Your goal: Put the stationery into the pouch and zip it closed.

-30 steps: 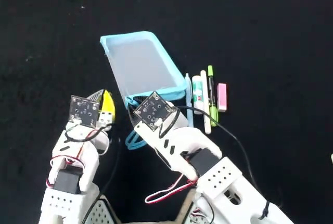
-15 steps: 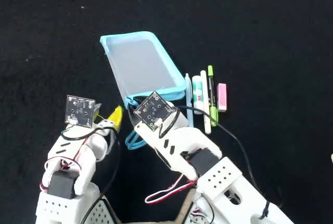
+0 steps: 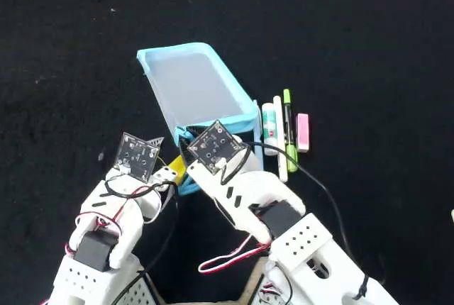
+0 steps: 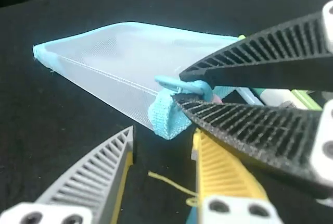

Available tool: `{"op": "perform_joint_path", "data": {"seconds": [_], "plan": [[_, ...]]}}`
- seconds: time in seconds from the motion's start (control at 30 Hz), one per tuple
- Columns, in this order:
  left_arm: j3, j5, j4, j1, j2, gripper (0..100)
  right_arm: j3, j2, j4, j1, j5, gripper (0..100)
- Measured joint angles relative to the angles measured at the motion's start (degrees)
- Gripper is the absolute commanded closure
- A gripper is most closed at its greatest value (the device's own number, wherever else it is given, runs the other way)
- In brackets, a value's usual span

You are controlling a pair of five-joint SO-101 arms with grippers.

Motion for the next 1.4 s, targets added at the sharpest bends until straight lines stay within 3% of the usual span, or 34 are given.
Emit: {"op": "perform_joint_path", "data": {"seconds": [0.4,0.8,0.97,1.23,1.4], "plan": [[3.25,-0.70,-7.30,-2.99,0.00,81,-0.09,-0.09,-0.09,0.26,-0.09,98.8],[3.34,-0.44,-8.18,-3.16,1.23,81,-0.09,-0.09,-0.09,0.26,-0.09,98.8],[2.46,-1.85,-12.92,-3.34,9.58,81,0.00,-0.09,0.00,0.26,0.09,98.8],[-9.23,-0.62,-14.42,-4.31,32.70,81,0.09,-0.09,0.00,0.26,0.09,98.8],[-11.78,4.48,-14.77,-8.26,38.59,97,0.09,0.00,0.00,0.26,0.18,98.8]]}}
